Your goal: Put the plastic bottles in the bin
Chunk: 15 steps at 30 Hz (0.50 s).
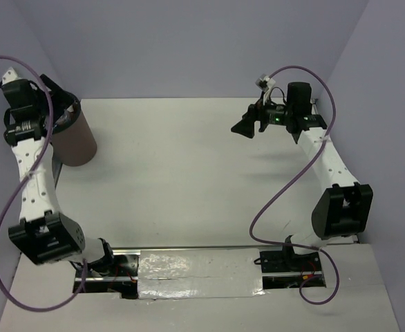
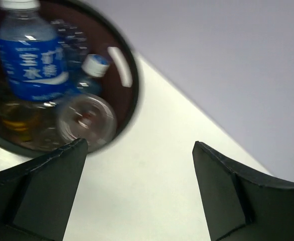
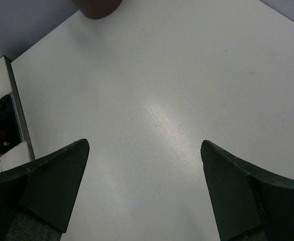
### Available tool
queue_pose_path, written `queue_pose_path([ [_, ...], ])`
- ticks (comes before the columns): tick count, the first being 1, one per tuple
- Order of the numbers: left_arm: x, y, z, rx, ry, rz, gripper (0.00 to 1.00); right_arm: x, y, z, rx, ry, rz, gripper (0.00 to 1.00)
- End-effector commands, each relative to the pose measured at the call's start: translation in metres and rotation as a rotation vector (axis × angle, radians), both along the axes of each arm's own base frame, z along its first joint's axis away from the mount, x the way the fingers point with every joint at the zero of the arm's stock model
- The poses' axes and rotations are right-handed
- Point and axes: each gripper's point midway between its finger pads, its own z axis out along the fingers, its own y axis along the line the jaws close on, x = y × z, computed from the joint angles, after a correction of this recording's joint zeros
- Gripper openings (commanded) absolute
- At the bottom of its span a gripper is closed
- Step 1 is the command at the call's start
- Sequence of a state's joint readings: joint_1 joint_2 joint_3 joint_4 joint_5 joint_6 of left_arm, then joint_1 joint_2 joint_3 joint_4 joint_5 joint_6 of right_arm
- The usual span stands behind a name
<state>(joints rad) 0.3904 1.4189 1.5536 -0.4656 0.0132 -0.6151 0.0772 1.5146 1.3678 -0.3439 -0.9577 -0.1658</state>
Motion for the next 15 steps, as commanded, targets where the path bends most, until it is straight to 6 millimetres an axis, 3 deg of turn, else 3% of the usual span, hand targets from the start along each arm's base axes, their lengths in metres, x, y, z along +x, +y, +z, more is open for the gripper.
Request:
queue_pose_path([
  [1, -0.017, -0.046, 0.071, 0.004, -0.26, -0.171, 0.99, 0.0, -0.012, 0.036, -0.024, -0.052, -0.026, 1.0],
  [2, -0.021, -0.056, 0.066, -0.01, -0.264, -0.205, 0.99, 0.001, -0.015, 0.04, -0.035, -0.017, -0.035, 1.0],
  [3, -0.033, -0.078, 0.084, -0.006, -0.324, -0.278, 0.99, 0.003, -0.02, 0.042, -0.056, -0.021, -0.042, 1.0],
  [6, -0.055, -0.119, 0.091, -0.014, -0.385, -0.415, 0.99, 0.008, -0.035, 0.051, -0.081, -0.005, -0.117, 1.0],
  [10, -0.084, -0.165, 0.088, -0.042, -0.452, -0.577, 0.99, 0.005, -0.049, 0.072, -0.094, -0.04, -0.224, 1.0],
  [15, -0.117, -0.224, 0.065, -0.09, -0.485, -0.784, 0.99, -0.002, -0.08, 0.091, -0.152, -0.121, -0.373, 1.0],
])
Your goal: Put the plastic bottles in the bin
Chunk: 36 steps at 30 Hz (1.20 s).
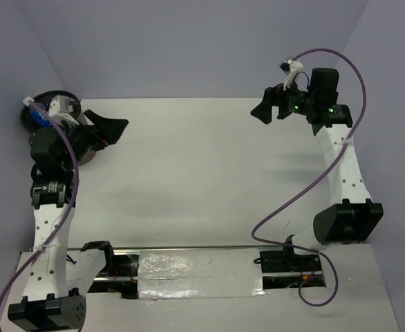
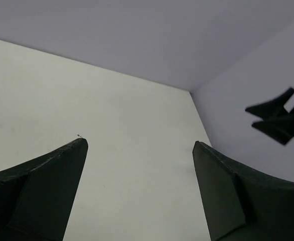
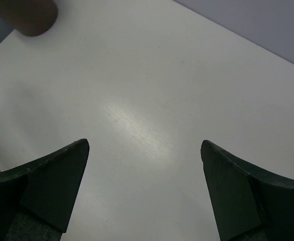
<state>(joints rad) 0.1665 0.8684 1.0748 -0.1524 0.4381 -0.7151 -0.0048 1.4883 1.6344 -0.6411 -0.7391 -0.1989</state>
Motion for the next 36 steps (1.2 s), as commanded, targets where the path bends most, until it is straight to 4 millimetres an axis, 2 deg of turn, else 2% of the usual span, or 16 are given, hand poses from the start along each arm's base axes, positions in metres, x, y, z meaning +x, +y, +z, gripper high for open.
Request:
queue_pose_path([
  [1, -0.02, -0.043, 0.004, -0.009, -0.081, -0.195, 0.99, -0.023, -0.025, 0.037, -0.049, -0.117, -0.119, 1.0],
  [2, -0.028, -0.053, 0.005, -0.002, -0.1, -0.23, 0.99, -0.023, -0.029, 0.039, -0.055, -0.135, -0.146, 0.99],
  [5, -0.041, -0.064, -0.003, 0.01, -0.109, -0.287, 0.99, -0.035, -0.039, 0.04, -0.055, -0.169, -0.211, 1.0],
  [11, -0.054, -0.068, -0.004, 0.024, -0.133, -0.314, 0.99, -0.057, -0.055, 0.037, -0.043, -0.204, -0.349, 1.0],
  [12, -0.054, -0.068, 0.002, 0.029, -0.169, -0.309, 0.99, -0.063, -0.06, 0.042, -0.042, -0.229, -0.382, 1.0],
  [13, -0.054, -0.068, -0.001, 0.027, -0.171, -0.306, 0.99, -0.065, -0.061, 0.036, -0.04, -0.224, -0.394, 1.0],
  [18, -0.053, -0.067, -0.007, 0.004, -0.175, -0.302, 0.99, -0.089, -0.062, 0.037, -0.021, -0.263, -0.416, 1.0],
  [21, -0.054, -0.068, -0.012, 0.004, -0.171, -0.305, 0.99, -0.098, -0.063, 0.027, 0.002, -0.243, -0.439, 1.0],
  [25, -0.057, -0.066, -0.014, 0.013, -0.173, -0.293, 0.99, -0.104, -0.06, 0.021, 0.015, -0.224, -0.436, 1.0],
  [36, -0.064, -0.063, -0.021, 0.018, -0.159, -0.273, 0.99, -0.102, -0.061, 0.008, 0.01, -0.16, -0.448, 1.0],
])
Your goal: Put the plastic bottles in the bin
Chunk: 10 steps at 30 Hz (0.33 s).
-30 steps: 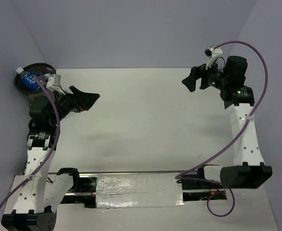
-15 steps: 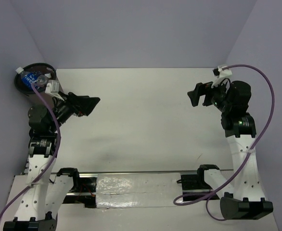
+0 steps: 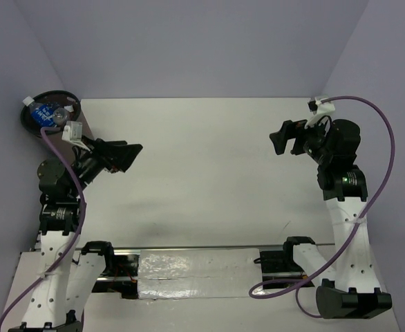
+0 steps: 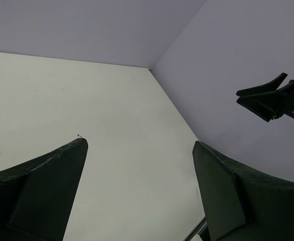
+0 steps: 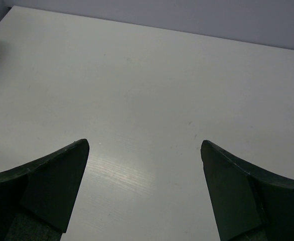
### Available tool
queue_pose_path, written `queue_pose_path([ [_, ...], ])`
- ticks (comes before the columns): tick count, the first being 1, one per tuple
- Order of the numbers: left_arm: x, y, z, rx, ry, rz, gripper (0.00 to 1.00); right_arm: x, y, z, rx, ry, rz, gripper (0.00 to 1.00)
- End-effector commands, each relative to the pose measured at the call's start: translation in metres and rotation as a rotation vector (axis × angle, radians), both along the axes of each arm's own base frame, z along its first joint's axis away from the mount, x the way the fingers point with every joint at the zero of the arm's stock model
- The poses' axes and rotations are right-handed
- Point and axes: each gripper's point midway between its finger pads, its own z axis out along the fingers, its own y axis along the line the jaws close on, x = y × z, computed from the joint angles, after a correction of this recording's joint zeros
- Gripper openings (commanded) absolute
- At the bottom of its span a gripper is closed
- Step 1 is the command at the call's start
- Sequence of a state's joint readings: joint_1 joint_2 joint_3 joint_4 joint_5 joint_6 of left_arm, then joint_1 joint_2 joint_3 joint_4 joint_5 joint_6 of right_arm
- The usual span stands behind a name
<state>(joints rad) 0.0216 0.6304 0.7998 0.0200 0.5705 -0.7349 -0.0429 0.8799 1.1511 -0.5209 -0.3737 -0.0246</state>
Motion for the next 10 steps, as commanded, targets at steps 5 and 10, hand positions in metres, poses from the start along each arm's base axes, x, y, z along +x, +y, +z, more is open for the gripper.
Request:
queue_pose_path([
  [5, -0.0056, 0.0023, 0.0013, 0.022, -0.027, 0.018, 0.99, -0.0007, -0.0016, -0.0015, 0.015, 0.003, -0.016, 1.0],
  [10, -0.0061, 0.0027, 0.0017, 0.033, -0.037, 0.019, 0.99, -0.0022, -0.0019, -0.0054, 0.005, 0.011, -0.013, 1.0],
])
